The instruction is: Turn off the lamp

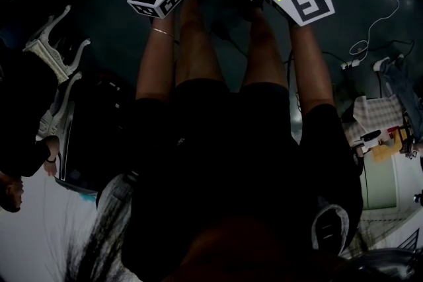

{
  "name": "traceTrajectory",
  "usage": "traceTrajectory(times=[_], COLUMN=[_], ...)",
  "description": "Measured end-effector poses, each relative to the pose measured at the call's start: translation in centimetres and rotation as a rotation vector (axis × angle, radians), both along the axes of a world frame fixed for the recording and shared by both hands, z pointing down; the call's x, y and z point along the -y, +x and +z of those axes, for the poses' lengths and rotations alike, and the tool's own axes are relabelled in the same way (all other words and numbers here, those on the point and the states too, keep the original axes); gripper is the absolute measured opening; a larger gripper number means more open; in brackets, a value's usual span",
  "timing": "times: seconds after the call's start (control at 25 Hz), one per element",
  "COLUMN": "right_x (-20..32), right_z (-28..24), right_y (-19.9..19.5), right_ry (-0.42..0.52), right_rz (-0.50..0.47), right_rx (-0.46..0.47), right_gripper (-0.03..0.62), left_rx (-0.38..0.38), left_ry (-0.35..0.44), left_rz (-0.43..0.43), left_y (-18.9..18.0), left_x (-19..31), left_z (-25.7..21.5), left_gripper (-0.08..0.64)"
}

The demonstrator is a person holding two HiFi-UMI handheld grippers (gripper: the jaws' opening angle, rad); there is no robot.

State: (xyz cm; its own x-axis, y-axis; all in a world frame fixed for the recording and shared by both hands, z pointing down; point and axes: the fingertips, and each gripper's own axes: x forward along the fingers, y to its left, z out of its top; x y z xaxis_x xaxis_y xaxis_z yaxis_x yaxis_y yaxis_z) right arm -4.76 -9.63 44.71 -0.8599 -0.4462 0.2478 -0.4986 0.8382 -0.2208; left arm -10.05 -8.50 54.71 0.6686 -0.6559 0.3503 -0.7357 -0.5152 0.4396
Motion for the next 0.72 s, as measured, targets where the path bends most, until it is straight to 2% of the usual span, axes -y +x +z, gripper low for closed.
traceTrajectory(times=[0.28,0.72], right_x=[0.1,0.0], right_z=[-0.1,-0.7], right_y=[0.0,1.0], right_ry=[0.001,-0.003], right_rz=[0.007,0.034], right_rx=[0.007,0.024], right_gripper=[0.002,0.002], left_rx=[0.004,0.052], left_ry=[-0.012,-0.037], left_rz=[-0.023,-0.088], left_y=[-0.4,-1.4], left_x=[0.0,-0.4], left_z=[0.5,0.9], left_gripper=[0.014,0.014])
